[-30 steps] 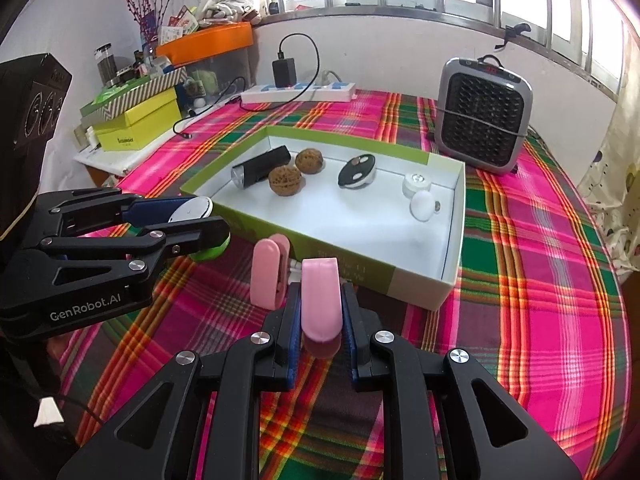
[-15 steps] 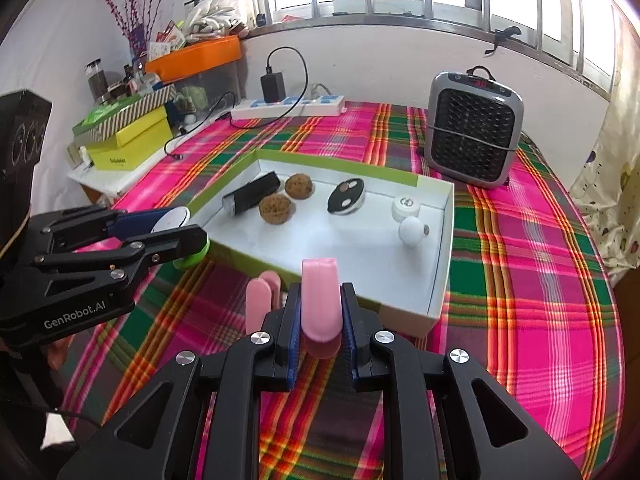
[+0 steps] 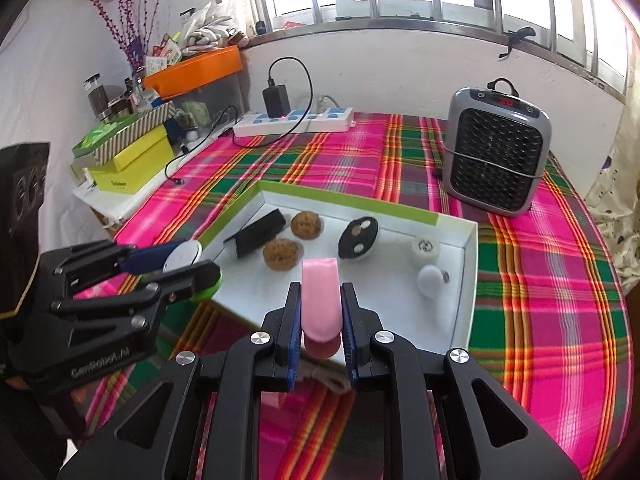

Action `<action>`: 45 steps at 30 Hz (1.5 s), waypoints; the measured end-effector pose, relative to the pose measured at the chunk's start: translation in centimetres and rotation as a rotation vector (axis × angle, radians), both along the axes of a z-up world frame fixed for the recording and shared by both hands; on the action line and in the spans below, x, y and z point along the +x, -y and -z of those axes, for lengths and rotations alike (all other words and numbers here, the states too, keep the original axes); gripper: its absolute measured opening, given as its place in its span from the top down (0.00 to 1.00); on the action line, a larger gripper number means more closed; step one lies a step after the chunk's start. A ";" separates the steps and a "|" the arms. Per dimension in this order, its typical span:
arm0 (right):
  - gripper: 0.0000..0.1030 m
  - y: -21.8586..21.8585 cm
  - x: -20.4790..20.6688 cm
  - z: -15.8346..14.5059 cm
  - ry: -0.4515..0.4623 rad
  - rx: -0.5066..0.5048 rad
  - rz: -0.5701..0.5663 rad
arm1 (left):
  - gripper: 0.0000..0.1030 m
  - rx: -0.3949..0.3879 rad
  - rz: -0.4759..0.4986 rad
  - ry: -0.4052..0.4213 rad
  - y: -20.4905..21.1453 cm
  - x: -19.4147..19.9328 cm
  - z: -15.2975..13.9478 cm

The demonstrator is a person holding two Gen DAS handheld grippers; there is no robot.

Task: Organize objects

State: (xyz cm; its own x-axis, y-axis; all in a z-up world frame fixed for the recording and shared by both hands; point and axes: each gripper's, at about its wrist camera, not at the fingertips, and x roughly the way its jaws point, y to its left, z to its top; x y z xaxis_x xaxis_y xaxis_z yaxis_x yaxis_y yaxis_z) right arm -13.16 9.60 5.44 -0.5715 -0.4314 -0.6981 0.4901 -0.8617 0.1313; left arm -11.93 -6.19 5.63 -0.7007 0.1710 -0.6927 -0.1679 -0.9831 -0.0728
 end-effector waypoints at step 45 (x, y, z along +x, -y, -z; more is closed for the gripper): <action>0.82 4.6 -7.7 4.6 0.137 0.076 -0.062 | 0.69 -0.001 -0.006 0.093 0.2 -5.0 3.8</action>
State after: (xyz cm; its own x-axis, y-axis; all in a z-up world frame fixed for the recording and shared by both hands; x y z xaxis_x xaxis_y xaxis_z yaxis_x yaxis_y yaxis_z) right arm -20.84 5.01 0.82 -0.4424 -0.4054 -0.7999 0.5244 -0.8406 0.1360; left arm -16.92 -6.35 1.83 -0.6346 0.1663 -0.7548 -0.1546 -0.9841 -0.0869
